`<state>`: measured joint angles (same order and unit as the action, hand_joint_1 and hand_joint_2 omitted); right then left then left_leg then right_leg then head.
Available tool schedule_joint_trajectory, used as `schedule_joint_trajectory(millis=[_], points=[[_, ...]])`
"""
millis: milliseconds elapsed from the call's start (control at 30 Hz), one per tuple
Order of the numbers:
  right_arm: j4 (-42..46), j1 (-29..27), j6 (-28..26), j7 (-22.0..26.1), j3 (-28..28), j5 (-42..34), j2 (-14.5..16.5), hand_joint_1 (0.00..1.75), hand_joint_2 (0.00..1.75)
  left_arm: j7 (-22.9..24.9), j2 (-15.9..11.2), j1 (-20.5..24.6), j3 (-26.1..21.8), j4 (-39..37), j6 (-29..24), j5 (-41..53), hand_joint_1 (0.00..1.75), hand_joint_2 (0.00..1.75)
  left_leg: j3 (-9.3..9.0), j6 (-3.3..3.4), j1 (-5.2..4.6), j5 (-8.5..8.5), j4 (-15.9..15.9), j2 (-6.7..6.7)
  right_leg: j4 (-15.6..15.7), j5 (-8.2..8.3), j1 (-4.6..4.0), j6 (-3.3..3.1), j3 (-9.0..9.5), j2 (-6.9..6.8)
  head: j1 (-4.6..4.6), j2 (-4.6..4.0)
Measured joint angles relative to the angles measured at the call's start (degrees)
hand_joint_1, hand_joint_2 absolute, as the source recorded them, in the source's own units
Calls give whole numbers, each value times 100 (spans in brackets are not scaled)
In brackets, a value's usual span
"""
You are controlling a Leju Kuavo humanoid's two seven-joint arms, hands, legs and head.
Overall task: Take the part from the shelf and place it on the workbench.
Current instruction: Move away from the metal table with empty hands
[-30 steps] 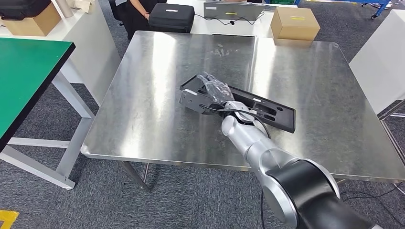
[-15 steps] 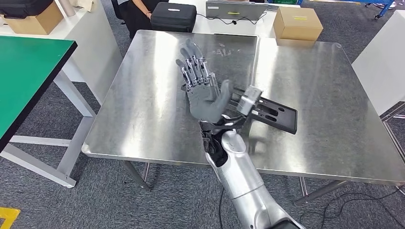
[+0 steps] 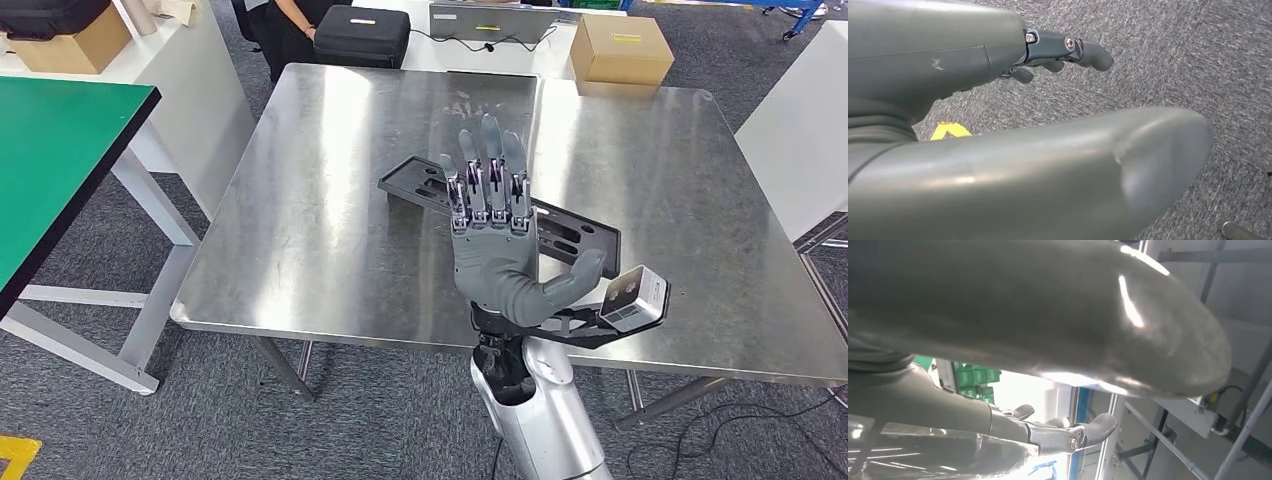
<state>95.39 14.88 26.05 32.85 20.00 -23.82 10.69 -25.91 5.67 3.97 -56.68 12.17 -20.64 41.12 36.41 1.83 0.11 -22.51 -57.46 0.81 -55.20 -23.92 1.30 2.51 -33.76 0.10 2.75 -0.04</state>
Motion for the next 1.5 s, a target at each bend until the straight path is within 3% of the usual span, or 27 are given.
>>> schedule_joint_trajectory(millis=[200, 333, 400, 467, 500, 533, 567, 633, 667, 700, 800, 833, 900, 967, 1000, 1033, 1067, 1167, 1233, 1333, 1400, 1467, 1500], points=[[31, -104, -77, 0, 48, 123, -122, 0, 0, -8, -4, 5, 0, 0, -33, 22, 0, 0, 15, 56, -24, -40, -37, 0, 14, 3, 60, 35, 14, 0, 2, 0], [-57, -102, -203, -12, 101, 245, -140, 0, 0, -66, 2, 11, 1, 0, -17, 71, 0, 0, -22, 162, -12, 65, 46, -11, -57, -40, 71, 92, -8, -7, 0, 1], [-134, -95, -263, -16, 107, 279, -166, 0, 0, -74, 13, 21, 2, 0, -1, 104, 0, 0, -31, 229, 13, 147, 141, -32, -510, -371, 50, 12, -194, -13, -19, 1], [-240, -106, -304, -18, 108, 281, -212, 0, 0, -77, 17, 26, 2, 0, 15, 133, 0, 0, 19, 259, -2, 194, 155, -40, -1300, -803, 41, -67, -481, -11, -34, 1], [-291, -119, -317, -16, 108, 280, -238, 0, 0, -76, 19, 26, 2, -1, 21, 143, 0, 0, 55, 253, -7, 217, 155, -41, -1590, -935, 39, -65, -558, -11, -36, 0], [-334, -130, -328, -14, 107, 279, -259, 0, 0, -77, 22, 26, 2, -1, 28, 147, 0, 0, 95, 241, -11, 247, 154, -42, -1676, -978, 37, -39, -530, -11, -36, 0], [-366, -135, -332, -13, 107, 280, -276, 0, 0, -76, 26, 26, 3, -2, 33, 151, 0, 0, 136, 222, -11, 282, 152, -41, -1516, -936, 35, 2, -375, -12, -37, 0], [-411, -126, -337, -11, 108, 281, -294, 0, 0, -77, 36, 27, 4, -2, 48, 159, 0, 0, 225, 164, -13, 357, 137, -35, -674, -765, 39, 62, 207, -15, -37, 1], [-428, -123, -339, -11, 110, 286, -298, 0, 0, -78, 39, 27, 4, -1, 57, 162, 0, 0, 259, 127, -16, 395, 129, -32, -320, -671, 24, 60, 456, -8, -34, 1], [-444, -117, -343, -10, 112, 291, -302, 0, 0, -79, 40, 28, 4, -1, 66, 162, 0, 0, 281, 89, -22, 423, 108, -30, -78, -615, 15, 39, 593, -1, -36, 1], [-501, -103, -374, -10, 130, 312, -315, 0, 0, -82, 26, 22, 3, 1, 75, 167, 0, 0, 318, 20, -12, 478, 54, -19, -14, -516, 47, -62, 552, 6, -39, 0], [-524, -101, -388, -11, 140, 323, -315, 0, 0, -83, 21, 15, 3, 1, 77, 169, 0, 0, 352, -6, 8, 405, -5, -24, -20, -476, 72, -100, 534, -4, -34, 0], [-564, -97, -412, -11, 161, 344, -311, 0, 0, -86, 19, 3, 2, 0, 81, 169, 0, 0, 506, -79, 46, -53, -440, -44, -22, -369, 102, -177, 470, -27, -32, 1], [-602, -102, -426, -11, 178, 356, -310, 0, 0, -89, 20, 5, 3, 0, 88, 169, 0, 0, 732, -141, 60, -663, -1255, -57, -28, -265, 97, -219, 369, -35, -31, 1], [-624, -108, -428, -11, 184, 358, -311, 0, 0, -90, 20, 6, 3, 0, 92, 169, 0, 0, 795, -157, 68, -846, -1611, -57, -32, -217, 96, -216, 309, -38, -28, 1], [-645, -115, -429, -11, 186, 359, -313, 0, 0, -91, 19, 6, 3, 0, 93, 170, 0, 0, 765, -166, 80, -913, -1788, -58, -36, -179, 99, -202, 254, -42, -30, 1], [-663, -121, -429, -11, 187, 359, -314, 0, 0, -92, 19, 6, 2, 0, 94, 170, 0, 0, 615, -170, 95, -882, -1733, -59, -40, -146, 103, -184, 208, -43, -29, 1], [-692, -116, -431, -10, 190, 358, -315, 0, 0, -104, 21, 16, 4, 0, 96, 174, 0, 0, -296, -183, 145, -623, -626, -52, -81, -77, 97, -120, 117, -44, -29, 1], [-702, -105, -446, -9, 191, 366, -315, 0, 0, -120, 25, 24, 5, 0, 107, 180, 0, 0, -599, -154, 136, -569, -185, -21, -111, -26, 60, -47, 74, -42, -40, 1], [-722, -108, -584, 10, 195, 446, -320, 0, 0, -150, 39, 25, 7, 0, 138, 185, 0, 0, -520, -12, 75, -477, -133, -11, -135, 27, 34, 89, -4, -36, -58, 1], [-729, -121, -717, 46, 195, 522, -326, 0, 0, -180, 57, 27, 9, 0, 158, 187, 0, 0, -399, 132, 45, -348, -101, -35, -473, -252, 29, 38, -209, -32, -71, 1], [-732, -148, -827, 82, 194, 586, -341, 0, 0, -210, 67, 26, 11, 0, 173, 190, 0, 0, -231, 221, 3, -220, -96, -46, -1245, -745, 18, -80, -513, -30, -89, 1], [-733, -167, -863, 94, 193, 606, -352, 0, 0, -219, 68, 24, 12, 0, 178, 192, 0, 0, -144, 242, -27, -156, -97, -48, -1630, -921, 4, -102, -623, -30, -95, 2]])
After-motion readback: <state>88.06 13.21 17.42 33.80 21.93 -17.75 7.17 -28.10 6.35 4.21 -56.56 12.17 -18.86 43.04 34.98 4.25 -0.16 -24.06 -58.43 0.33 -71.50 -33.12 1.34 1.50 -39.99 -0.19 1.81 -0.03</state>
